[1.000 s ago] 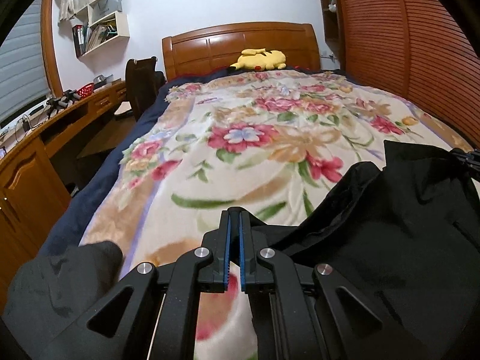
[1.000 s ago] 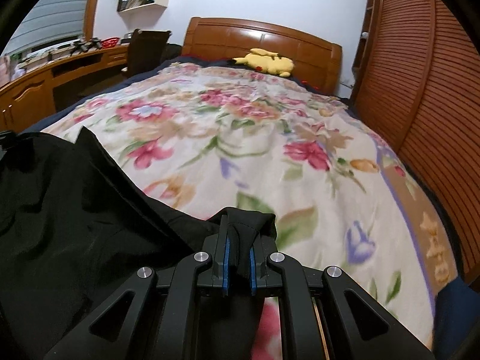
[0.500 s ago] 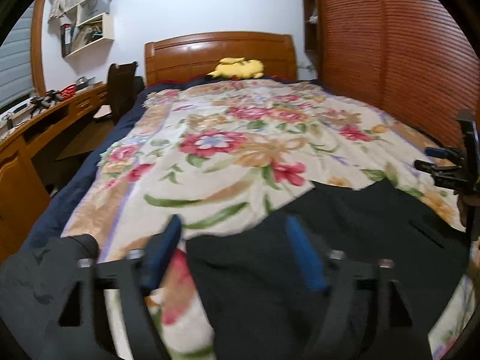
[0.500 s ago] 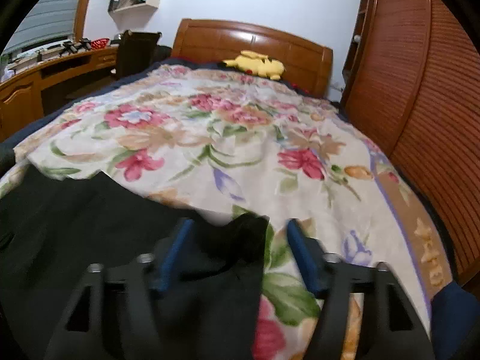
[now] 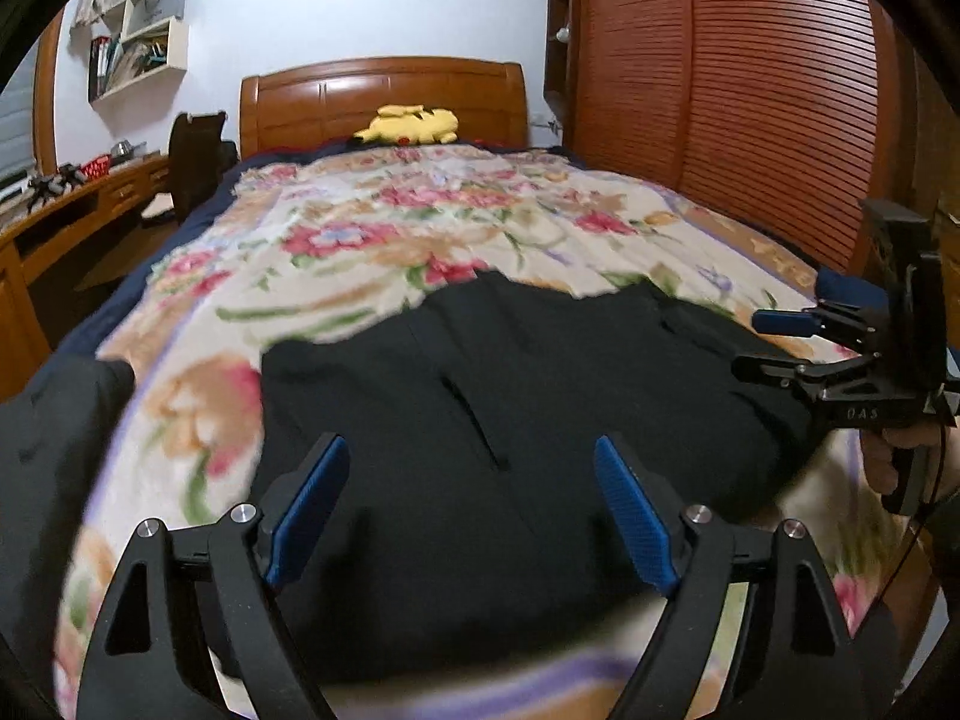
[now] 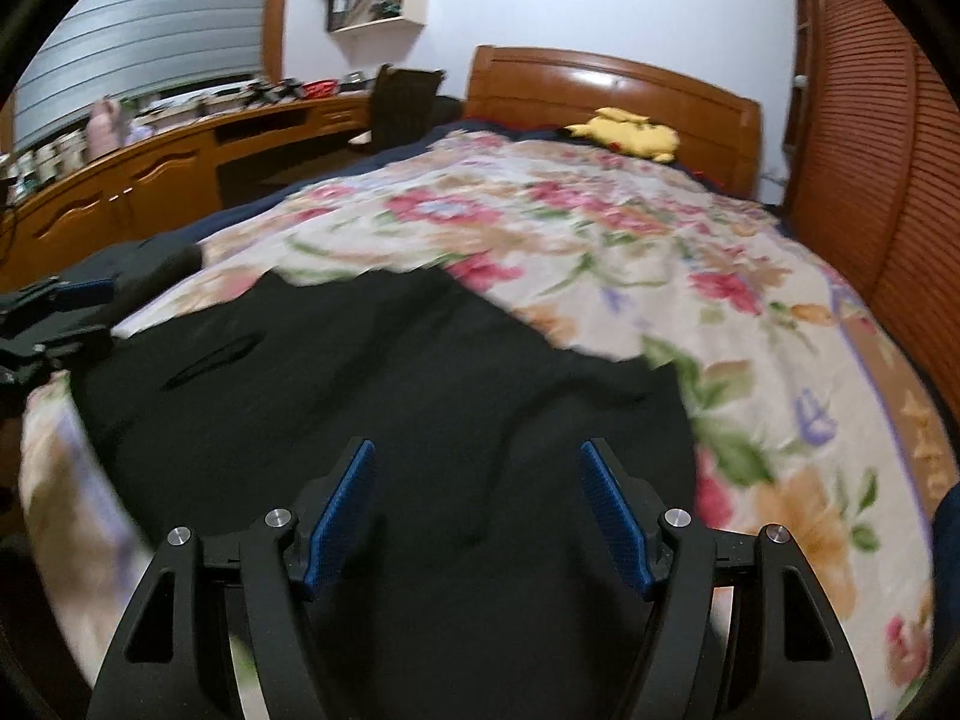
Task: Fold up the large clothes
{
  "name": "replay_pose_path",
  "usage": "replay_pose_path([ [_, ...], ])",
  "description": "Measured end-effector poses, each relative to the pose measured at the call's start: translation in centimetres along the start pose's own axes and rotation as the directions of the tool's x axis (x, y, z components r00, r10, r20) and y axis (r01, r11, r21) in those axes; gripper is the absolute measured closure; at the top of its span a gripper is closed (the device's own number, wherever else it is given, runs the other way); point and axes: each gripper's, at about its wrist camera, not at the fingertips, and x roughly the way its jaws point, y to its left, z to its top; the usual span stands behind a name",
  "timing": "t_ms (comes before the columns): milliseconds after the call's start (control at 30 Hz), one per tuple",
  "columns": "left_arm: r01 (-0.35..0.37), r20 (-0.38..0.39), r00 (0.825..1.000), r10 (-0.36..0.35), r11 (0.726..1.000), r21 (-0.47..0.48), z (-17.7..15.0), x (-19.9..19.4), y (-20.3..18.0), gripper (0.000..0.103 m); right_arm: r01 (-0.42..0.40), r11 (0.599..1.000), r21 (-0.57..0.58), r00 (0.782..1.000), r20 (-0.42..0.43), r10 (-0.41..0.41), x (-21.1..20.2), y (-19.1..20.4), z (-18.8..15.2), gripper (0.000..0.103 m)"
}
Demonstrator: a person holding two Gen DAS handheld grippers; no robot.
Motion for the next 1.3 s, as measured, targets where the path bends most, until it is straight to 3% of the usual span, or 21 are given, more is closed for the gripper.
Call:
replay_pose_path([
  [233, -0.028, -0.046, 0.999, 0.029, 0.999, 0.036, -3.0, 1.4, -1.0, 0.019, -0.063, 0.998, -0.02, 0.998, -0.006, 0.063, -1.0, 2.0, -1.3, 0.031],
  [600, -0.015, -0.069, 0.997, 0.019, 0.997, 0.071, -4.5, 2.4, -1.0, 0.019, -0.016, 0.997, -0.072, 0.994, -0.111, 0.008, 1.4, 1.6, -2.8, 0.031],
  [767, -0.002, -0.067, 0.998, 0.005, 0.999, 0.05, -4.7, 2.4, -0.6, 0.019, -0.022, 0.998, -0.063, 0.993, -0.114, 0.014, 0.7, 1.6, -1.8, 0.031],
  [1000, 0.006, -0.064, 0.998, -0.003, 0.999, 0.038, -4.8, 2.4, -0.4, 0.019, -0.054, 0.998, -0.033, 0.998, -0.035, 0.052, -1.4, 3.3, -0.9, 0.031],
  [1167, 0.012, -0.061, 0.998, -0.01, 0.999, 0.038, -4.9, 2.2, -0.5, 0.019, -0.047, 0.996, -0.078, 0.995, -0.086, 0.041, 0.0, 4.4, -2.6, 0.031],
  [1300, 0.02, -0.048, 0.999, -0.018, 0.999, 0.036, -4.8, 1.4, -0.2, 0.019, -0.069, 0.997, -0.047, 0.993, -0.102, 0.064, 1.6, 4.1, -3.1, 0.031],
])
